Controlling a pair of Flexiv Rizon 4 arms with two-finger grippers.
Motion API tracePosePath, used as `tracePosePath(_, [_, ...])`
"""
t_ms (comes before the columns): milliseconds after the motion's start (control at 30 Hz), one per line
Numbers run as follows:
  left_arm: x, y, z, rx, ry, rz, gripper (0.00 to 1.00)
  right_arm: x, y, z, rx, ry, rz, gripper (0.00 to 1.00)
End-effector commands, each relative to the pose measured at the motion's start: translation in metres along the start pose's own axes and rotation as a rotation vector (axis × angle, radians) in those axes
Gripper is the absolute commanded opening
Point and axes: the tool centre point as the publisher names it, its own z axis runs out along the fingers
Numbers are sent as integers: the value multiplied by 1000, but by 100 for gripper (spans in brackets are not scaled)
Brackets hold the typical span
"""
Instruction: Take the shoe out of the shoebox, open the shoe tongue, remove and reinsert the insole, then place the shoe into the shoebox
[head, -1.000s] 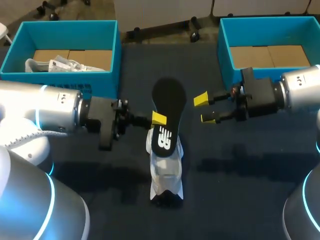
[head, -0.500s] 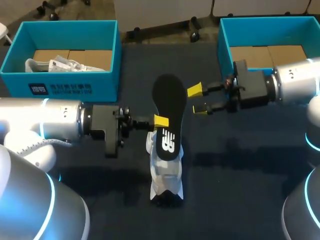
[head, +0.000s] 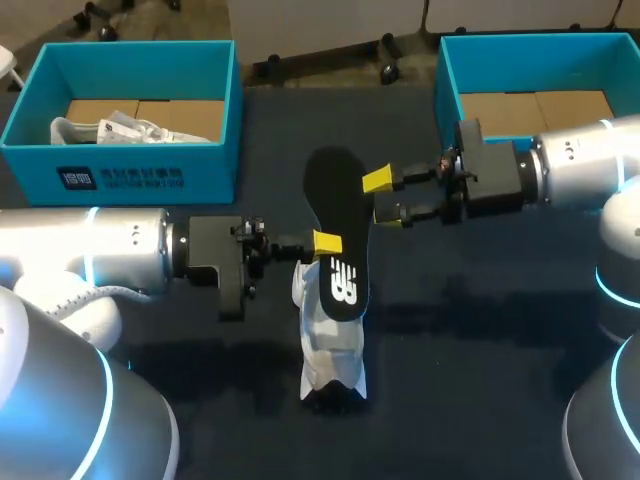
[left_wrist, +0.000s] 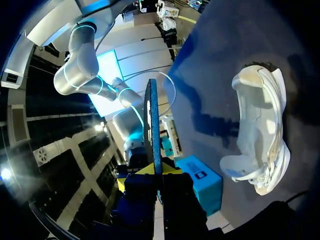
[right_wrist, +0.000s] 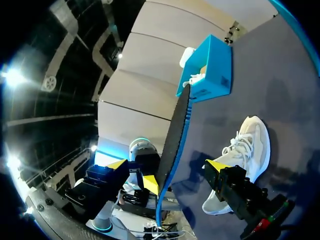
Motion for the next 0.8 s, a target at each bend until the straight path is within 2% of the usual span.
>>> tracePosePath(33, [1,0,4,-14,0,3,0,1,0,4,2,-3,32,100])
tracePosePath(133, [1,1,4,-17,-3,-1,0,3,-1,6,9,-10,68,100])
tracePosePath(233, [1,1,4,-17,-3,-1,0,3,0,8,17,-23,107,88])
tracePosePath(300, [1,1,4,-17,-3,-1,0,2,-1,10,22,-27,127,86])
tracePosePath(400, [1,1,4,-17,-3,-1,0,3,-3,13,26,-22,146,65])
tracePosePath(433, [1,1,4,-17,-3,-1,0,3,-4,15,28,-25,148,55])
tracePosePath(467, [1,1,4,-17,-3,-1,0,4,-5,15,30,-25,149,52])
tracePosePath(600, [1,1,4,-17,-3,-1,0,4,-6,15,30,-24,155,43])
tracePosePath(800, [1,1,4,-17,-3,-1,0,3,-6,15,28,-20,162,36])
